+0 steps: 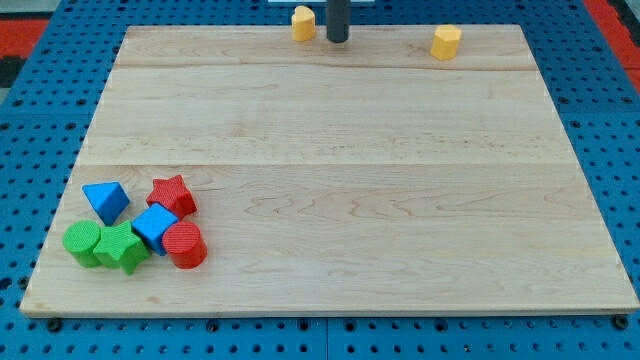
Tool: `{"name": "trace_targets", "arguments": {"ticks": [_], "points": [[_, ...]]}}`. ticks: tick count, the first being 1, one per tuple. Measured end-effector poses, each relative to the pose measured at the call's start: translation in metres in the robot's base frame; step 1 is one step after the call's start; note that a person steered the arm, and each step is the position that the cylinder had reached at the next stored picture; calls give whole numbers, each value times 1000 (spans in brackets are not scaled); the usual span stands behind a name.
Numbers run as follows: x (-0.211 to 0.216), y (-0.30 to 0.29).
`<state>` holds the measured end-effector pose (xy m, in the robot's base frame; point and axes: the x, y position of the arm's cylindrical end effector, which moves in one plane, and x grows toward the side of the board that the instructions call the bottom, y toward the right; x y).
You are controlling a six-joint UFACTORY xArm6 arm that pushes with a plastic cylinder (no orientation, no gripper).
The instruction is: Move your arm to the top right
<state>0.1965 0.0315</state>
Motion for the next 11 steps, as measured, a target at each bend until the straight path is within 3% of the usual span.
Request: {"name": "trace_targets", "arguments": {"ticks": [2,3,4,5,6,8,9,10,11], "points": [[-2,-8],[3,-94],[74,-136],[119,-190],[101,-170],[80,12],[122,18],[126,88],[100,185]]}}
